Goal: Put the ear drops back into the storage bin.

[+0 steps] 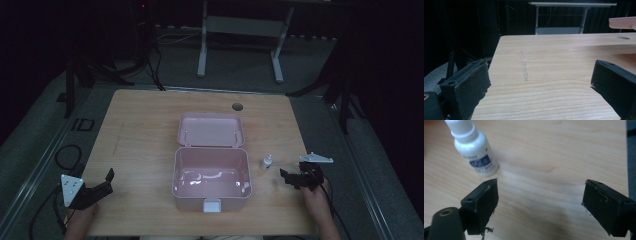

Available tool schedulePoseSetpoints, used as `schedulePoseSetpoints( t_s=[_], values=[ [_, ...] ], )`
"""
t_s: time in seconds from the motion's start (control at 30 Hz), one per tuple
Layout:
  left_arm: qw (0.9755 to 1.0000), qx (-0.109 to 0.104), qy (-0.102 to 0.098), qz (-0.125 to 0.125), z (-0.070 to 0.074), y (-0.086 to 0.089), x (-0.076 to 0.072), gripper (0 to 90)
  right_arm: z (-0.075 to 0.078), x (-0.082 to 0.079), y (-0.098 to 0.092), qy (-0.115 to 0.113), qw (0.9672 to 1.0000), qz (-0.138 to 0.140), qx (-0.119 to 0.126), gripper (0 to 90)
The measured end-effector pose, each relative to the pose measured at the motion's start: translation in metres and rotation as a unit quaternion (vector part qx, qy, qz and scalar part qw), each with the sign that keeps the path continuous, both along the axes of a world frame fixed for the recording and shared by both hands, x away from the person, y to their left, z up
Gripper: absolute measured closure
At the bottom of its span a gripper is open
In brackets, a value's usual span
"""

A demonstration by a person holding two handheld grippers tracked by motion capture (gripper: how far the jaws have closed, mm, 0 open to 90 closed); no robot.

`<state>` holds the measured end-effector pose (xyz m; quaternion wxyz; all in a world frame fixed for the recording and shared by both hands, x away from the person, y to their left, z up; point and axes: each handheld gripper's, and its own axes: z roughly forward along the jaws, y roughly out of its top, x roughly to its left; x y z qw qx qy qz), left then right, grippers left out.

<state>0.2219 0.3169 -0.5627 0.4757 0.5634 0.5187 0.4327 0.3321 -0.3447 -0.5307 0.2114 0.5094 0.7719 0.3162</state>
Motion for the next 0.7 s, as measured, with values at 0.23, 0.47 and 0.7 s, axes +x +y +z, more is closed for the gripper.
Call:
schedulePoseSetpoints(
  t_s=[0.23,0.47,0.7],
  values=[
    [1.0,0.0,0.0,0.0,0.0,0.0,0.0,2.0,0.007,0.007,-0.001,0.089,0.9957,0.011,-0.024,10.7],
    [1.0,0.001,0.001,0.0,0.0,0.0,0.0,2.0,0.012,0.007,-0.001,0.161,0.9851,0.031,-0.052,10.6],
    [1.0,0.002,0.001,0.001,0.0,0.0,0.0,2.0,0.013,0.004,0.004,0.229,0.9667,0.064,-0.093,10.7]
  ],
)
